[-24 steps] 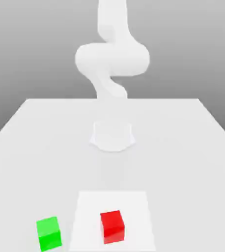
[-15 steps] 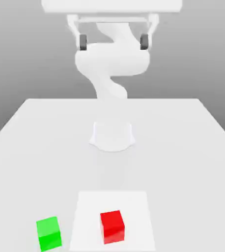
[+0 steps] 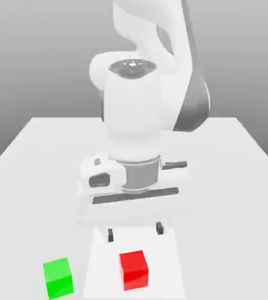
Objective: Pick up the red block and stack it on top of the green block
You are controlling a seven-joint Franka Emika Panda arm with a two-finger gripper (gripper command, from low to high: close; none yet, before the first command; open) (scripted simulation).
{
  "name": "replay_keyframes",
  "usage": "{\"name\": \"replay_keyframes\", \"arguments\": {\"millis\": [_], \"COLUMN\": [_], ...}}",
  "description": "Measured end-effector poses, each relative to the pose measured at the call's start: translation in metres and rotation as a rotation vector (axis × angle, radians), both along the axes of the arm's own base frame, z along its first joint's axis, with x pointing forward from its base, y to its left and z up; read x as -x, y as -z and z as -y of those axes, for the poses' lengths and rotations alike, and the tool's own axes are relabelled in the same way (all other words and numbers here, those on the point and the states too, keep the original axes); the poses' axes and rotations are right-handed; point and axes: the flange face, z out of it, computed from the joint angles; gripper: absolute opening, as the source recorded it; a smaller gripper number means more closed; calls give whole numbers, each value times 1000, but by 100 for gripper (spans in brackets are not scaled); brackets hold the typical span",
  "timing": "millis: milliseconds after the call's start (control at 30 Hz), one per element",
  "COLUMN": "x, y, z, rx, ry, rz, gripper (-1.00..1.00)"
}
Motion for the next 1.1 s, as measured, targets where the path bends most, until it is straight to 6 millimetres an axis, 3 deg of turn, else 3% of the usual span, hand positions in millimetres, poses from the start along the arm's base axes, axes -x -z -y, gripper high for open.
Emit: {"name": "replay_keyframes", "arguments": {"millis": [133, 167, 400, 567, 667, 900, 967, 1067, 1100], "x": [2, 3, 3, 3, -2, -5, -5, -4, -4], "y": [51, 61, 62, 9, -6, -32, -21, 16, 25], "z": [0, 0, 0, 1, 33, 135, 148, 152, 153], "rx": [3, 2, 3, 2, 4, 2, 2, 2, 2], "ry": [-4, -4, -4, -5, -30, -106, -117, -119, -119], "rz": [-13, -13, -14, -14, -14, -15, -14, -14, -14], "gripper": [0, -100, -100, -100, -100, -100, -100, -100, 100]}}
